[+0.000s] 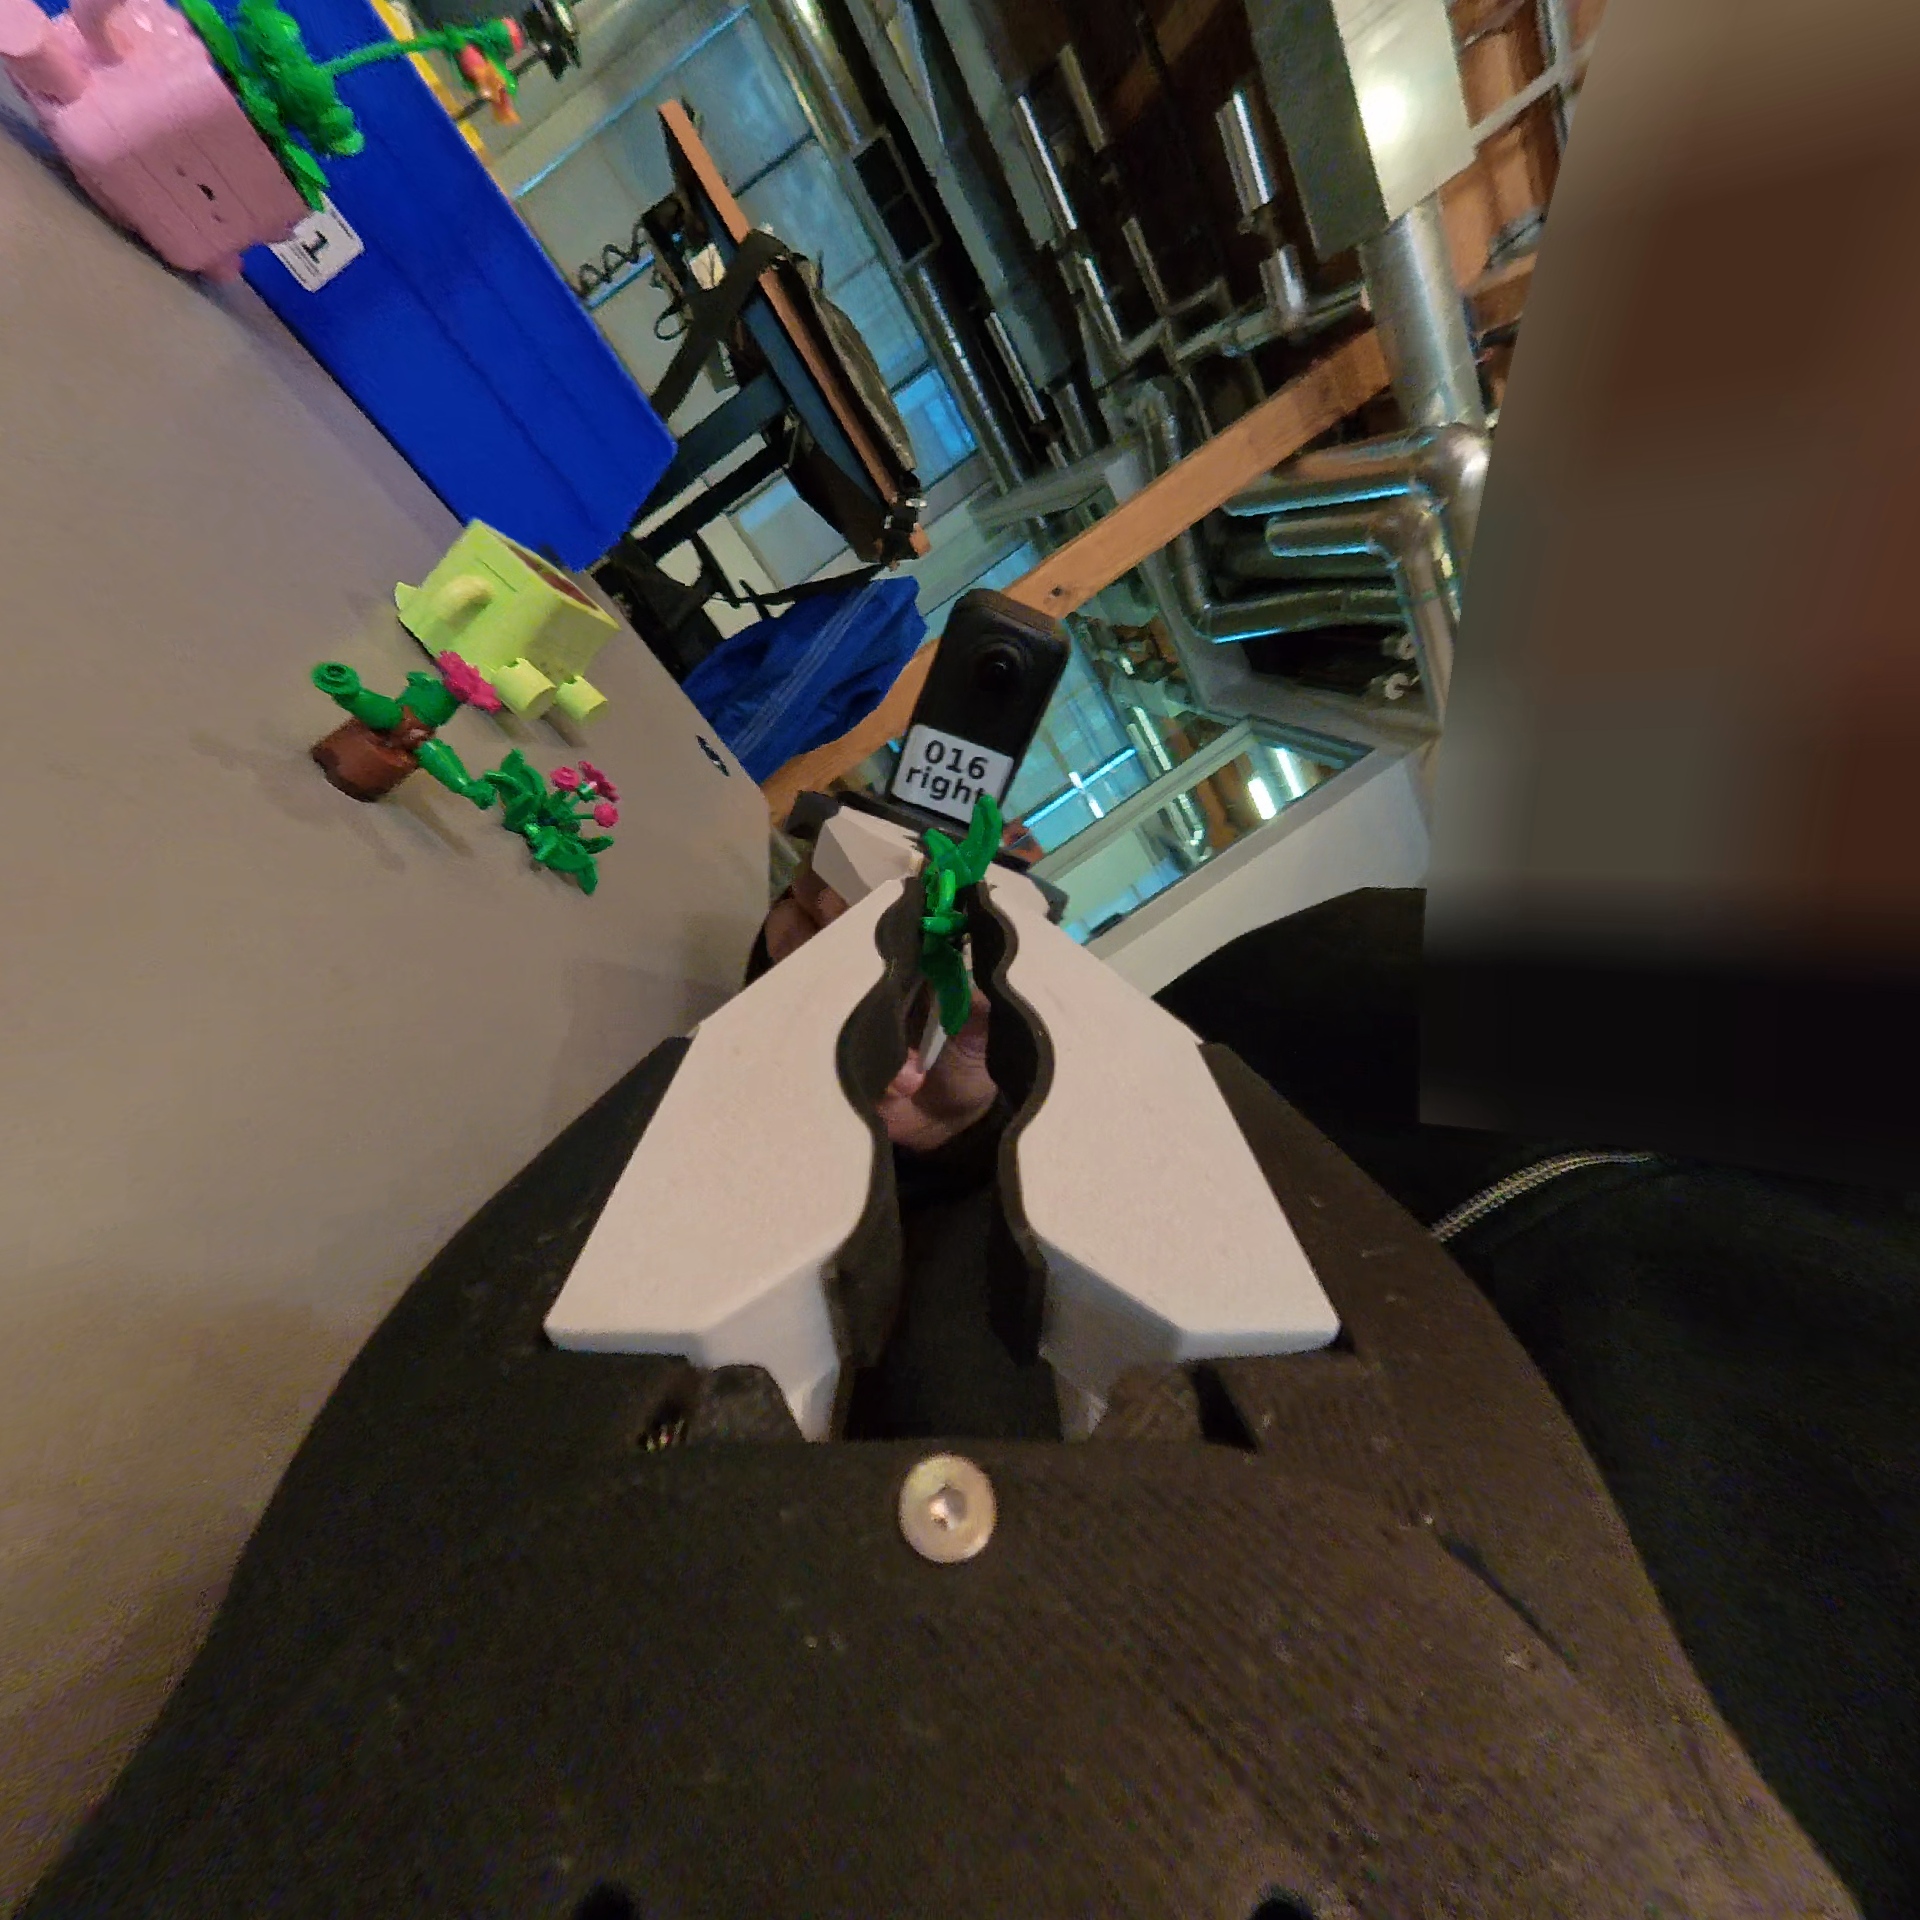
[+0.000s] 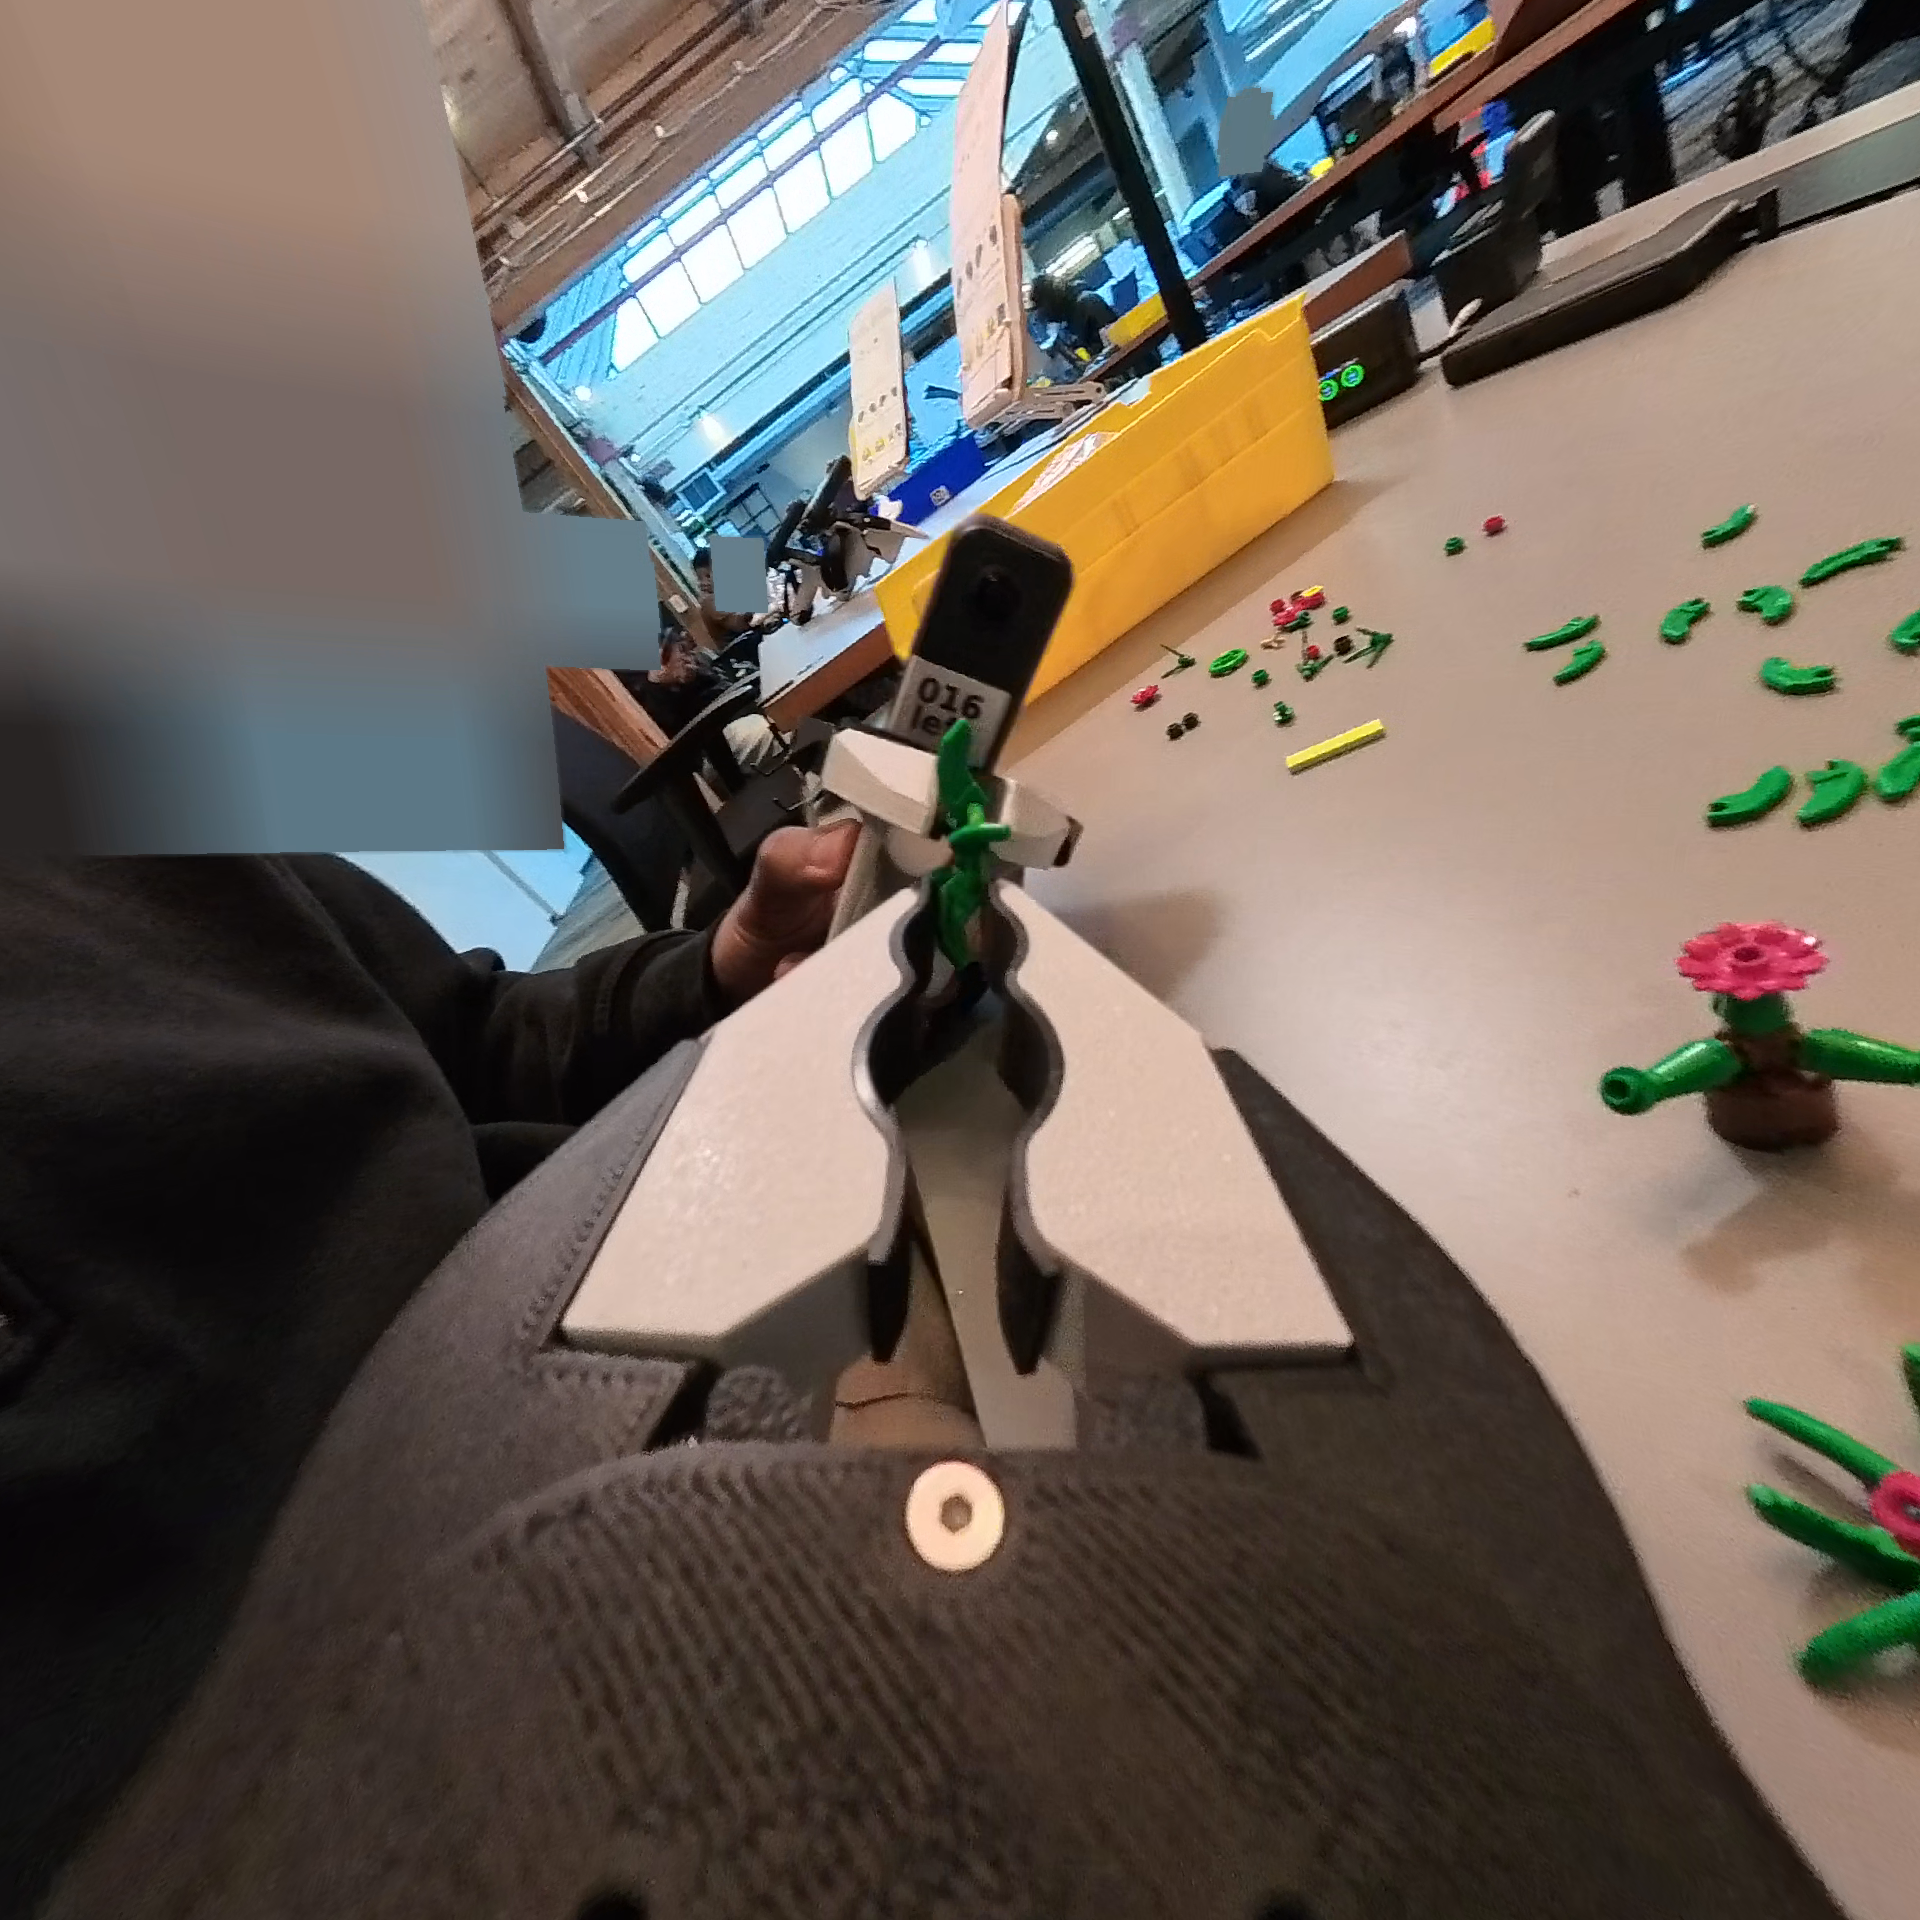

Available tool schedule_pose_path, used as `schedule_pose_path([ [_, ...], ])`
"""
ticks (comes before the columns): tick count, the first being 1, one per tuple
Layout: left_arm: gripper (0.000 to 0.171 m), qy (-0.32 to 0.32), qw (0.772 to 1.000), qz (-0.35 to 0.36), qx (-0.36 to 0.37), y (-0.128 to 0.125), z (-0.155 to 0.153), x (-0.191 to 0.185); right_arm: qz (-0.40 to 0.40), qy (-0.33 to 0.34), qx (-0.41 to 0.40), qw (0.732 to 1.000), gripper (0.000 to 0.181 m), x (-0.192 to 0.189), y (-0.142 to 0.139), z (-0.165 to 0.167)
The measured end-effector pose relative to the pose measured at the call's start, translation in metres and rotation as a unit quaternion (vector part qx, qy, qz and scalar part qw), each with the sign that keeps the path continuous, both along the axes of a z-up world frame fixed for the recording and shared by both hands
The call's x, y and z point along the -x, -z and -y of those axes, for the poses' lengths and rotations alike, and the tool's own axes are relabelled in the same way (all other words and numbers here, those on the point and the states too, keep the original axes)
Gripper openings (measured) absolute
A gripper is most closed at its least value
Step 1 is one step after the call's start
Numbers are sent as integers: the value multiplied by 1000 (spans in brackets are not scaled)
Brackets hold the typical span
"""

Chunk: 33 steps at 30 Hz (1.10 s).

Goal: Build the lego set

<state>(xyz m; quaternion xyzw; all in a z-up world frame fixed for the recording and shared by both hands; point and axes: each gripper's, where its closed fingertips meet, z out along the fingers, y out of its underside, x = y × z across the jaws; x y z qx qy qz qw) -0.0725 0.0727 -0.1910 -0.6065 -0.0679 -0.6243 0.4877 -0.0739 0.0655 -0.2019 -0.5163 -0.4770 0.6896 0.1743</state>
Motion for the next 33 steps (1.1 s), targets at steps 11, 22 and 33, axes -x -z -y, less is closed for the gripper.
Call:
schedule_pose_path([
  [11, 5, 106, 981, 160, 13, -12, 10, -6, -52, -69, 40, 995, 6, -11, -17, 12],
  [22, 5, 74, 991, 108, -1, -10, 8, -5, -74, -42, 76, 993, 33, -13, -24, -7],
  [33, 5, 32, 999, -7, -7, 0, 3, -15, -75, -10, 25, 997, 26, -13, -21, -10],
])
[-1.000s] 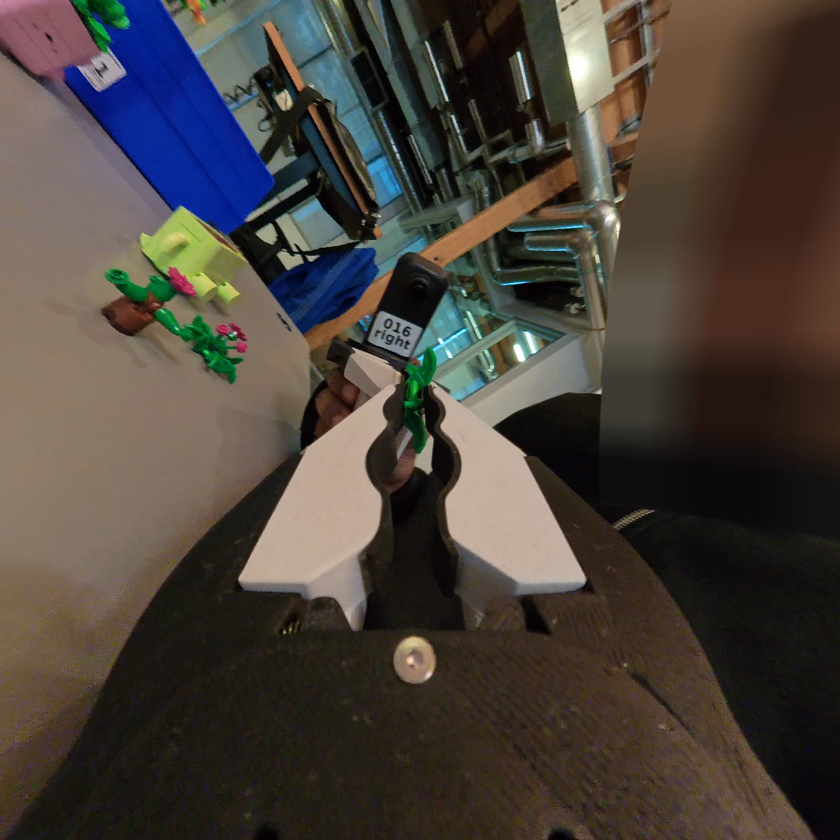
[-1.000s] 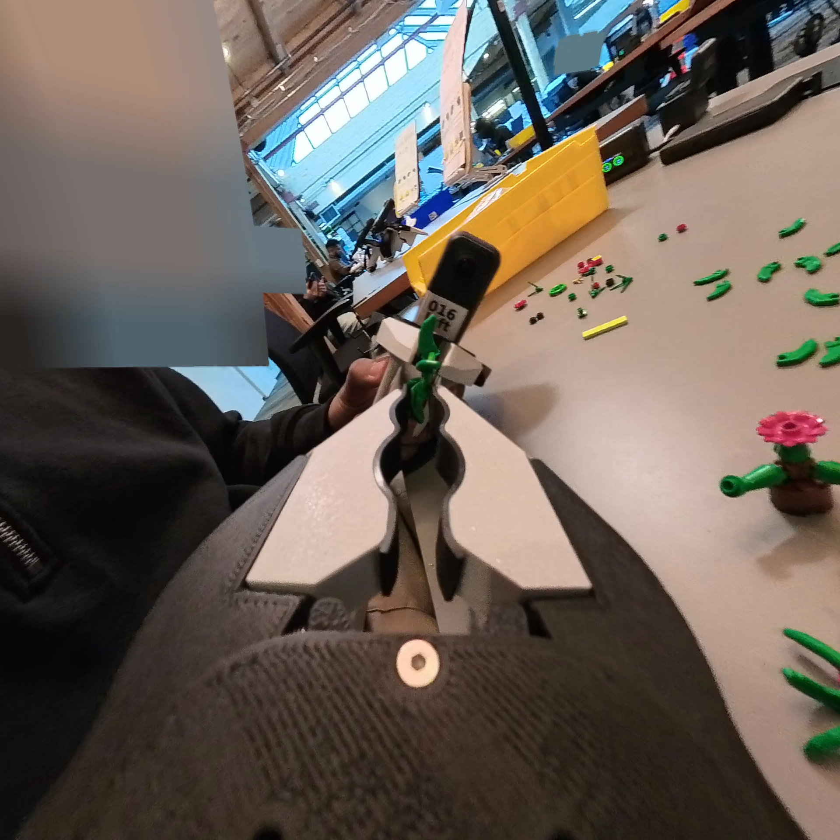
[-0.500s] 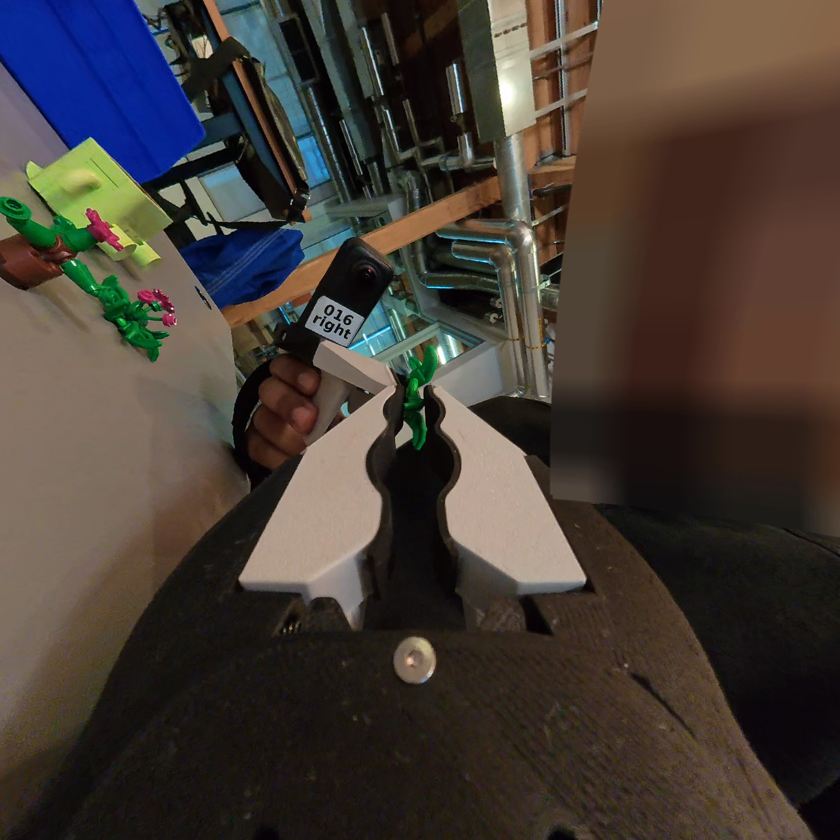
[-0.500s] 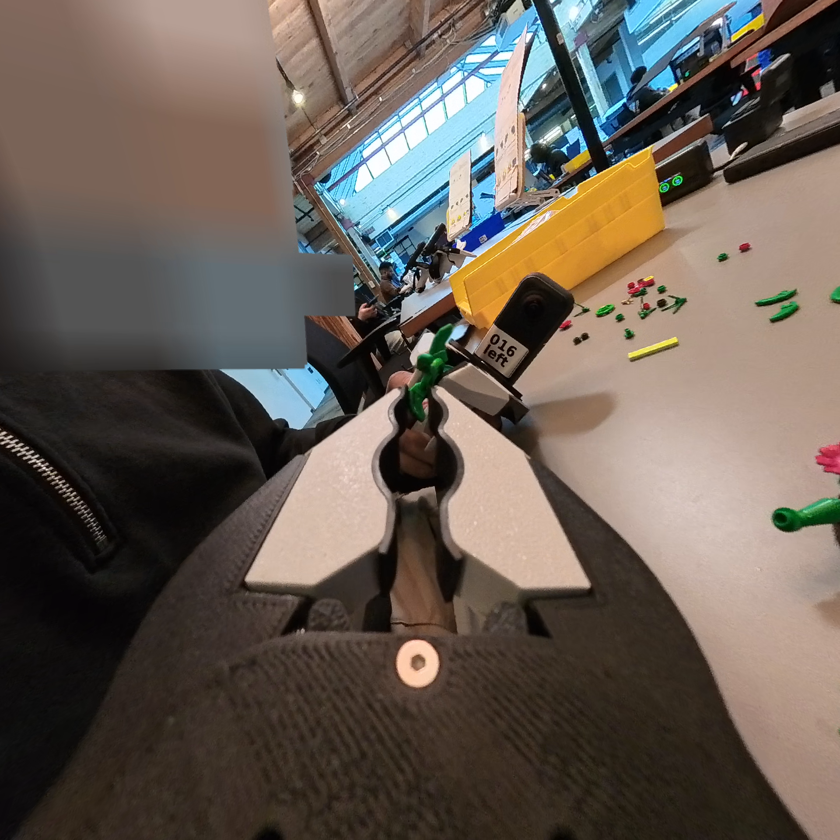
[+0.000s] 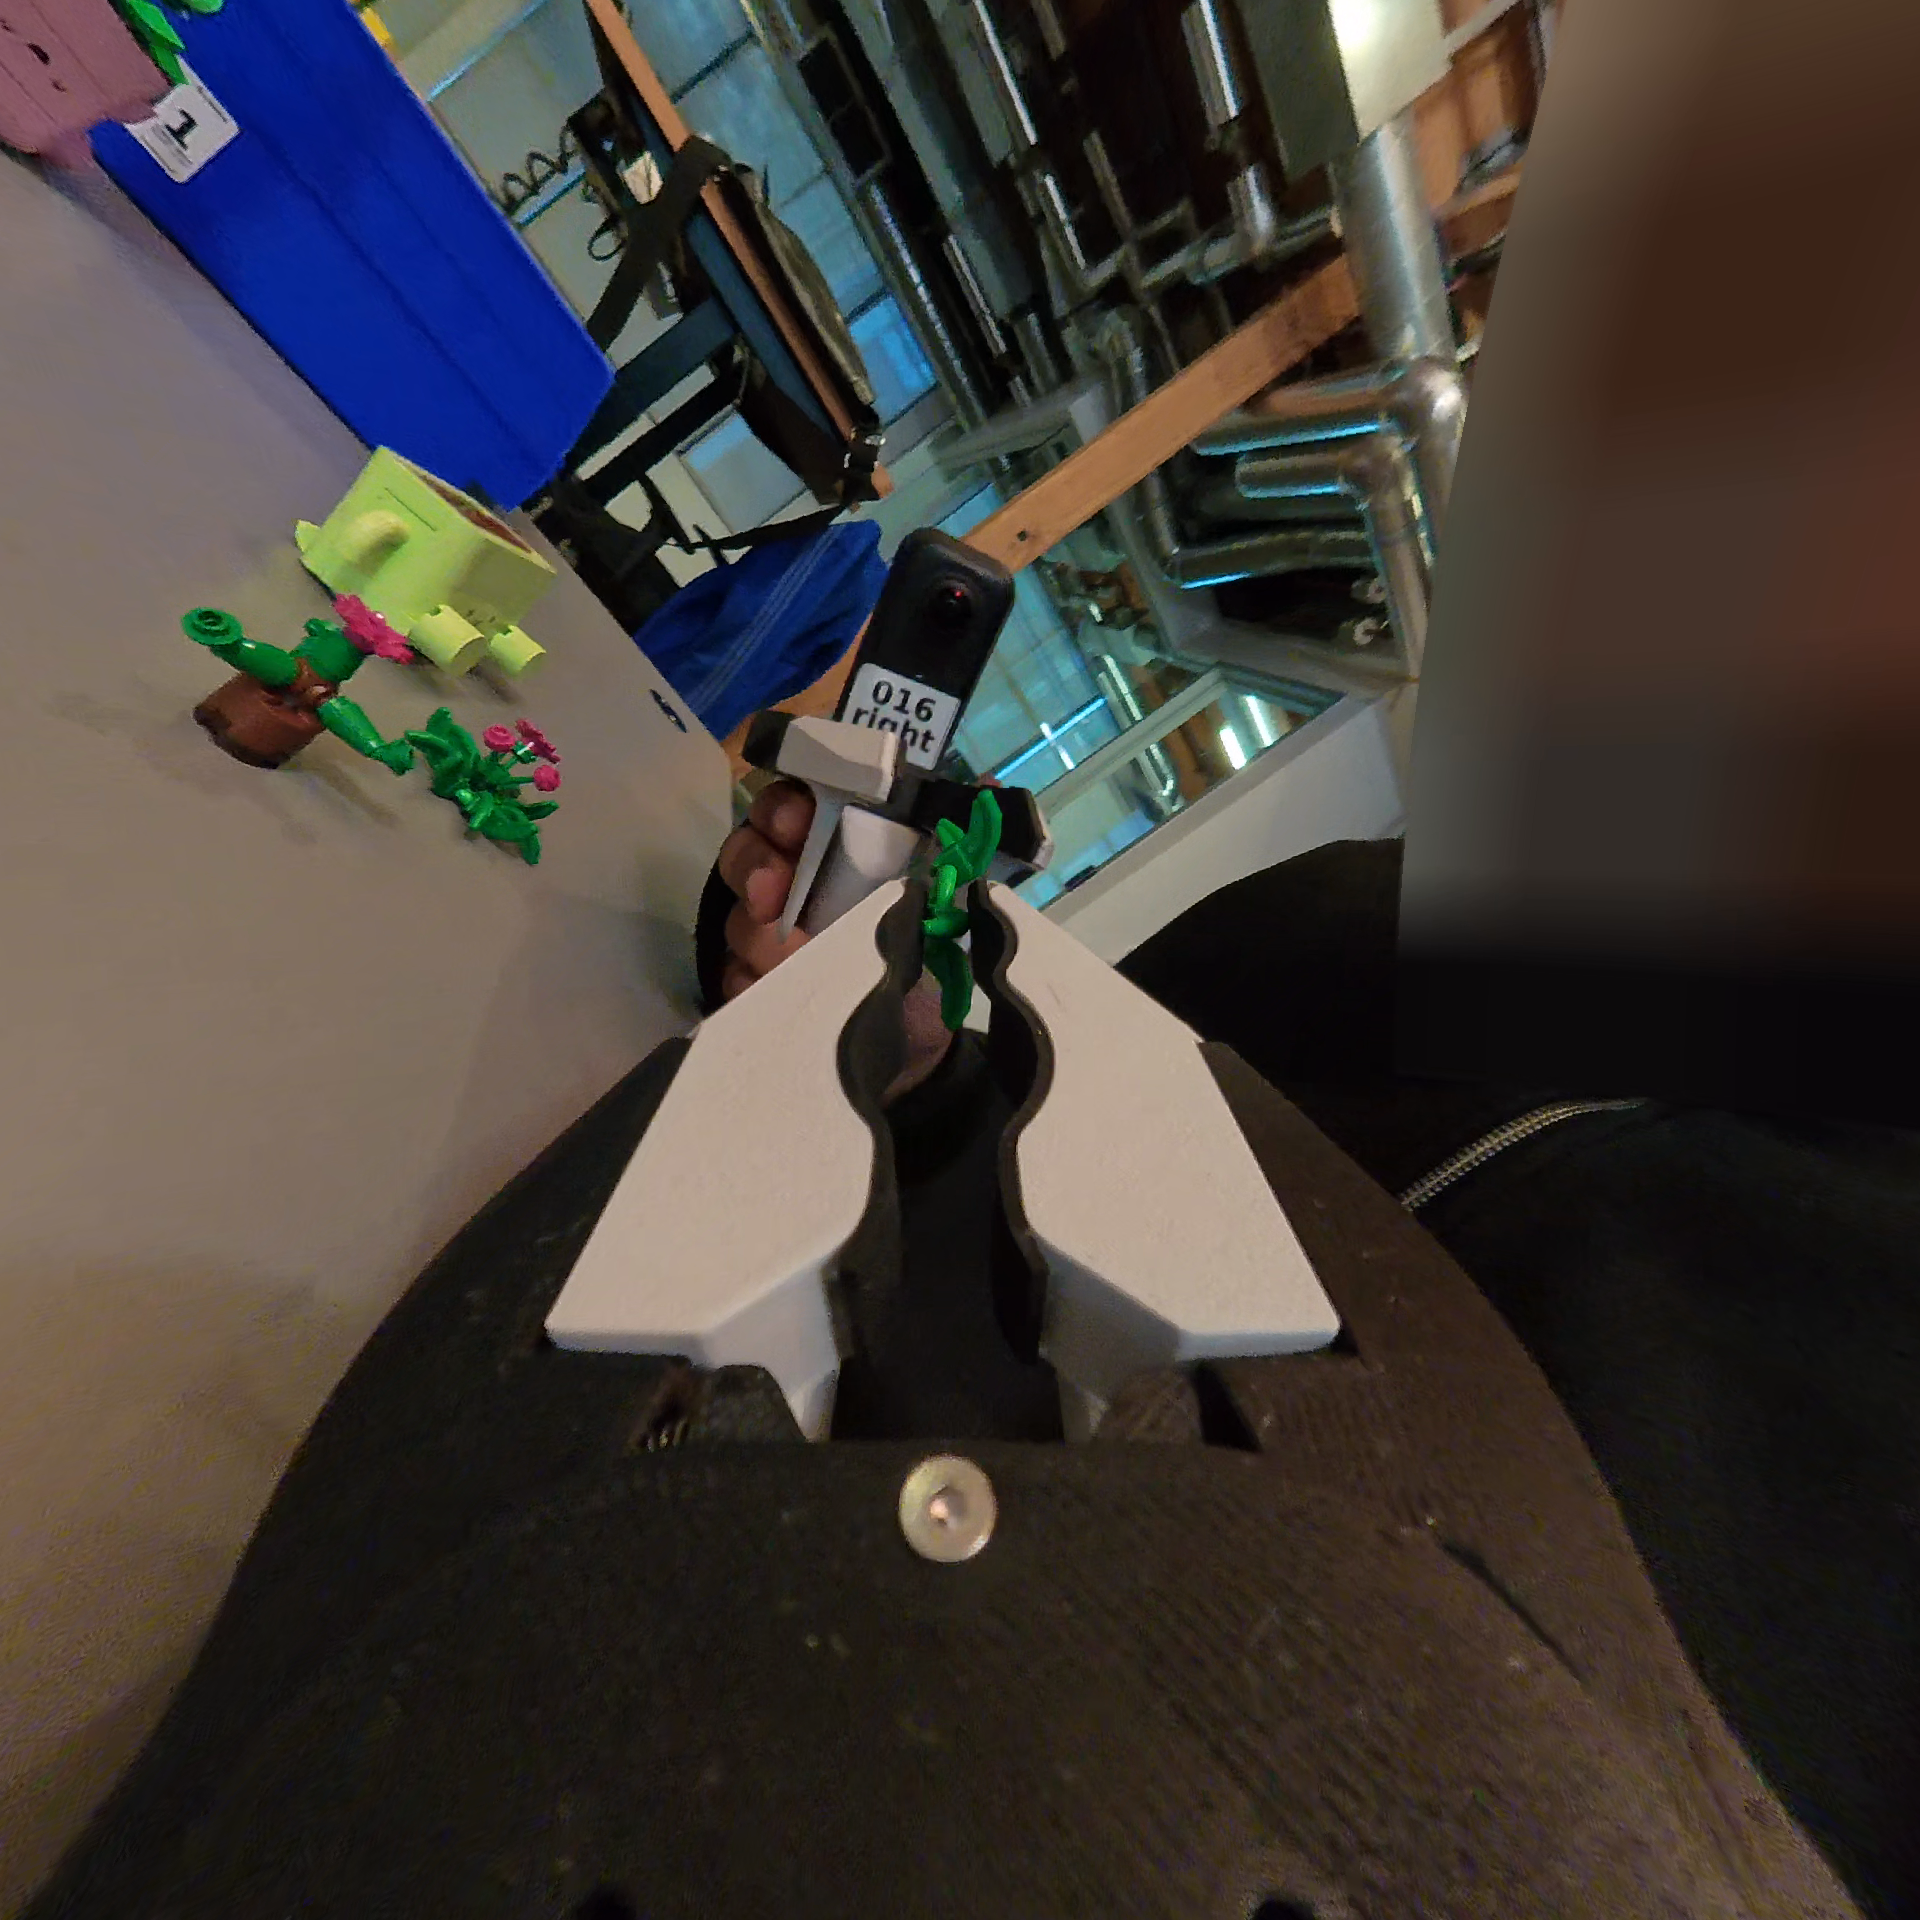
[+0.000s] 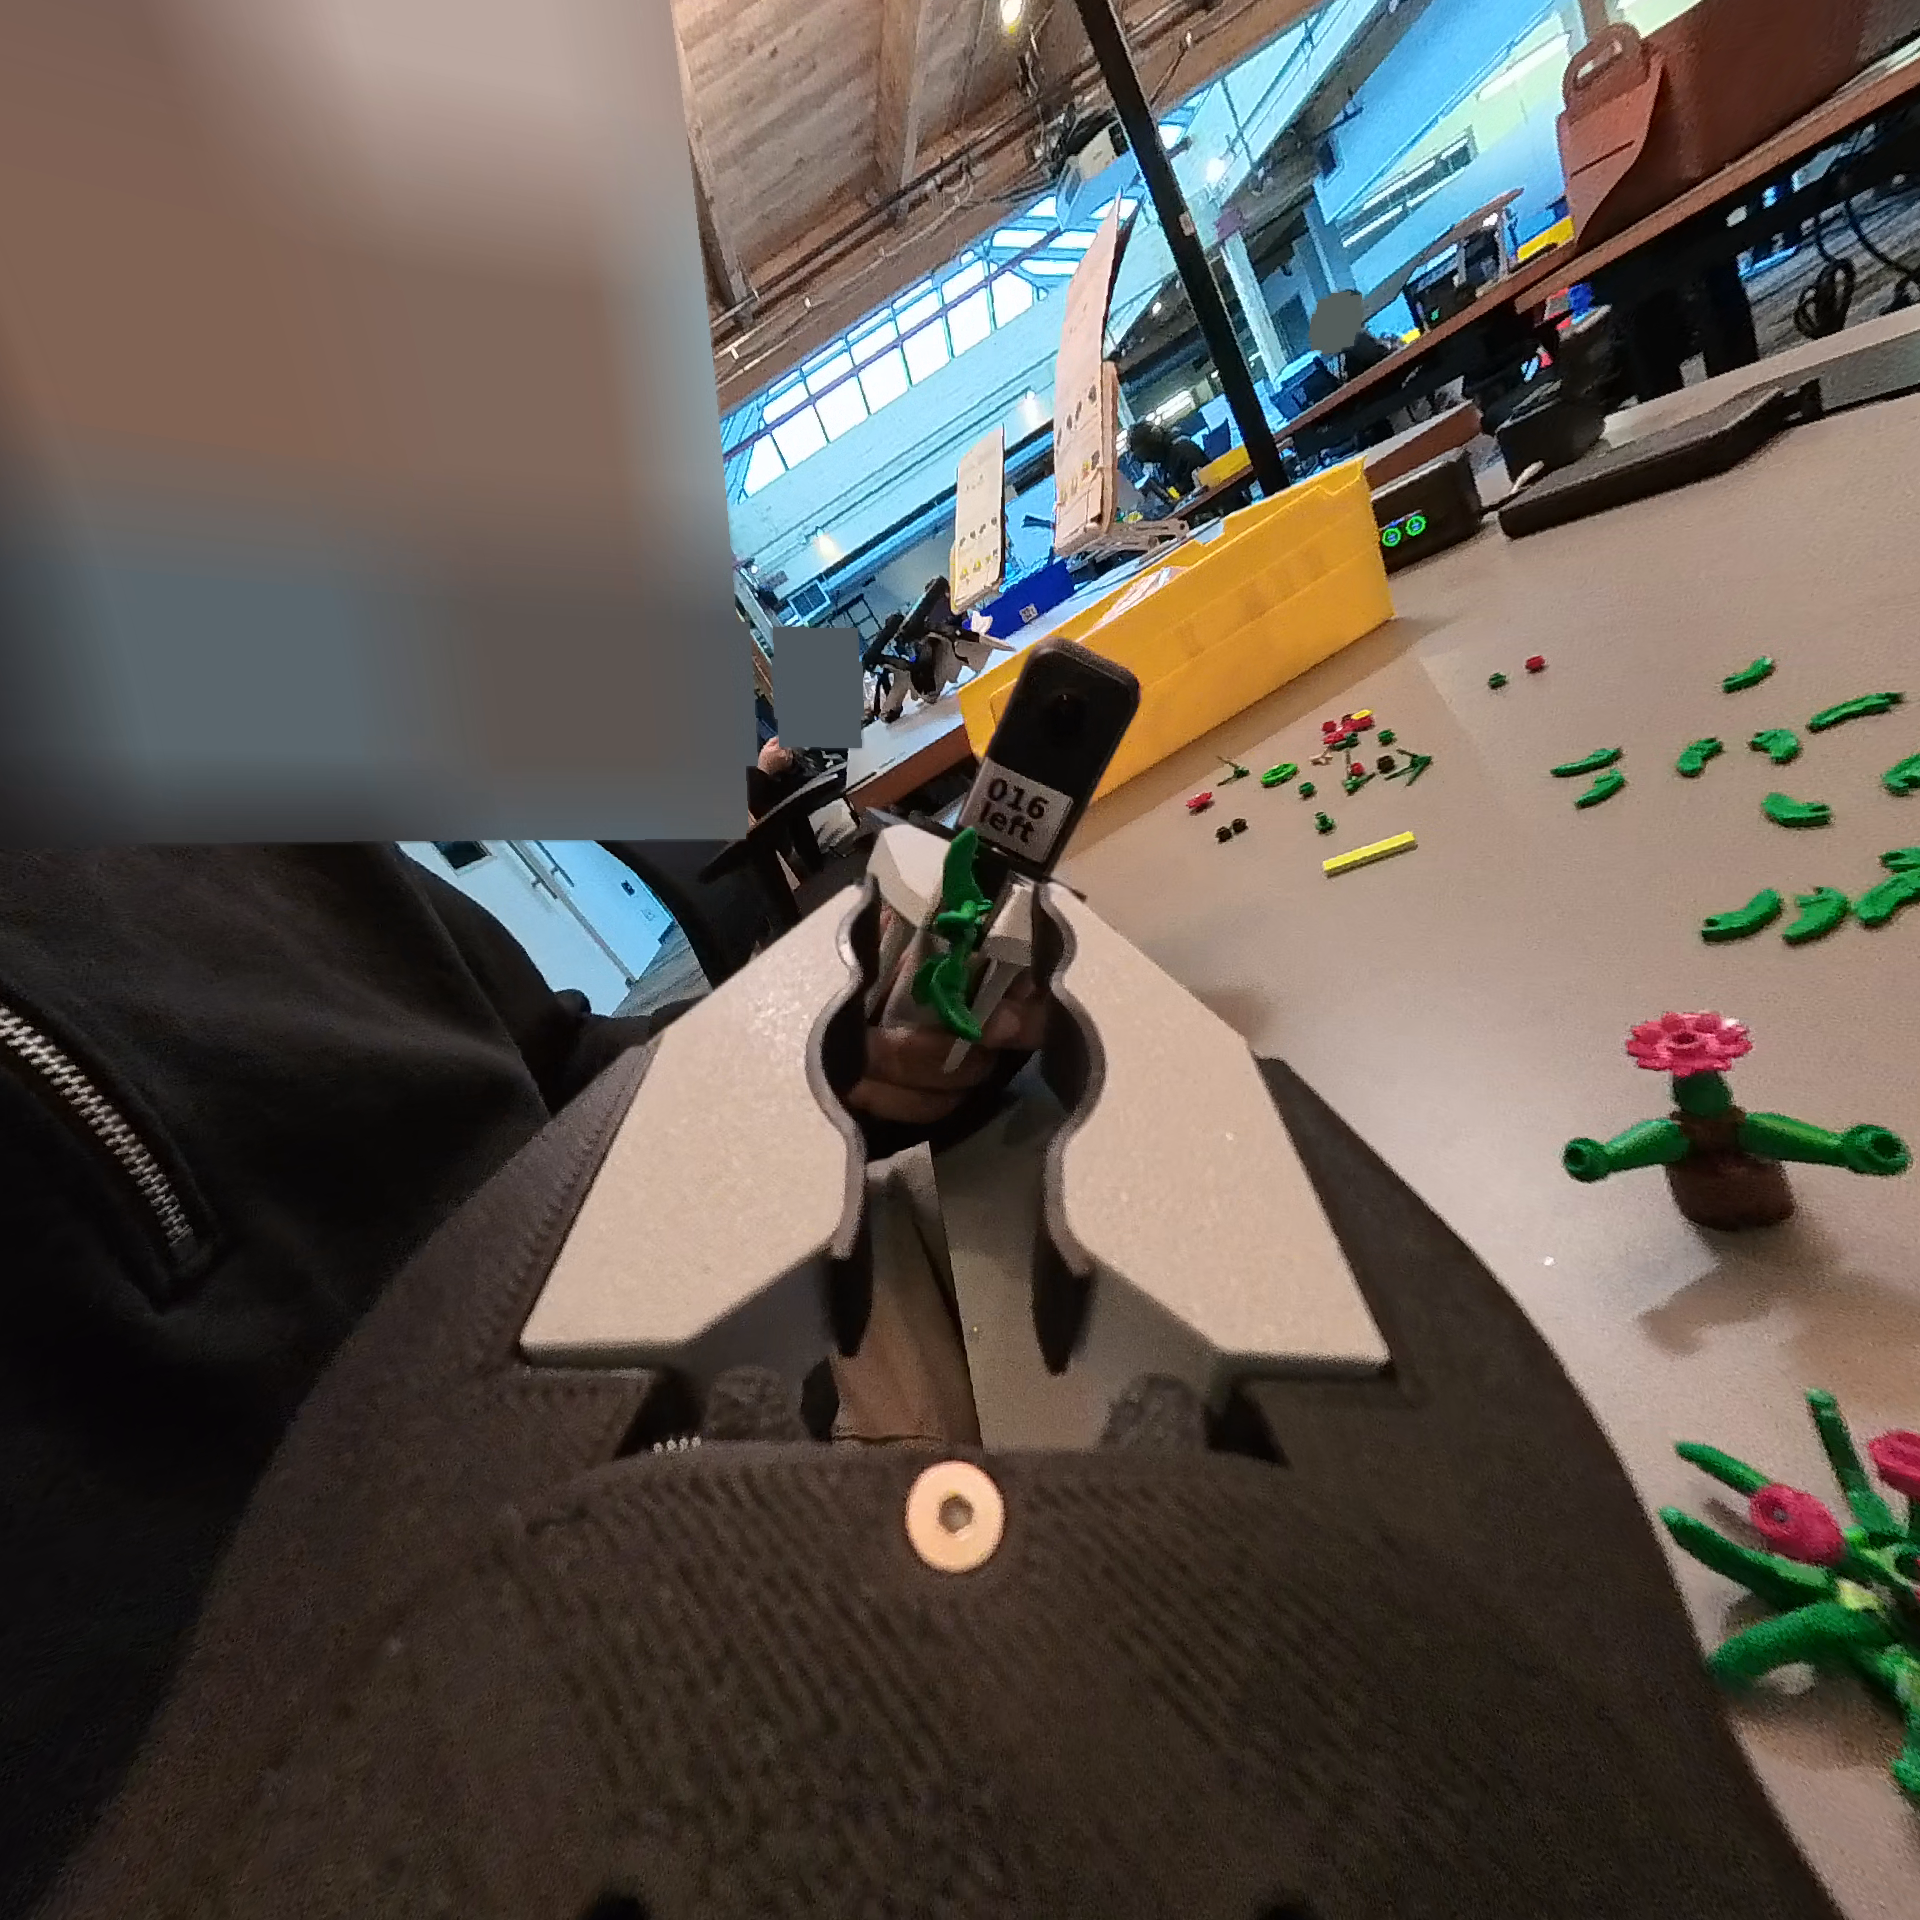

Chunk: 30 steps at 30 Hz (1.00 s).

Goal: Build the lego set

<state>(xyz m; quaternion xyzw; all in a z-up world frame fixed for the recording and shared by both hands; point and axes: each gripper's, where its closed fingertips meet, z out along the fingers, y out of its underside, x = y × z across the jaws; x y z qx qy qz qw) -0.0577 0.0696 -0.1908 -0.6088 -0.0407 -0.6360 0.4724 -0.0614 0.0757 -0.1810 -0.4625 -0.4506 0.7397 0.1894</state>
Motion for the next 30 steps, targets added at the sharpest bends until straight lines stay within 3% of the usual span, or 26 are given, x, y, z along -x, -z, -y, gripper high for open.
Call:
schedule_pose_path([
  [9, 5, -8, 992, -122, 4, 17, -1, -11, 19, -30, -29, 999, 27, -2, 7, 8],
  [20, 5, -12, 980, -197, -17, 22, 2, -19, 54, -45, -81, 994, 4, -1, 20, 18],
  [24, 5, -44, 960, -274, -31, 26, 1, -16, 77, -50, -64, 994, 4, 1, 23, 17],
  [30, 5, -71, 947, -311, -44, 25, 0, -14, 104, -82, 50, 990, 3, 3, 20, 15],
])
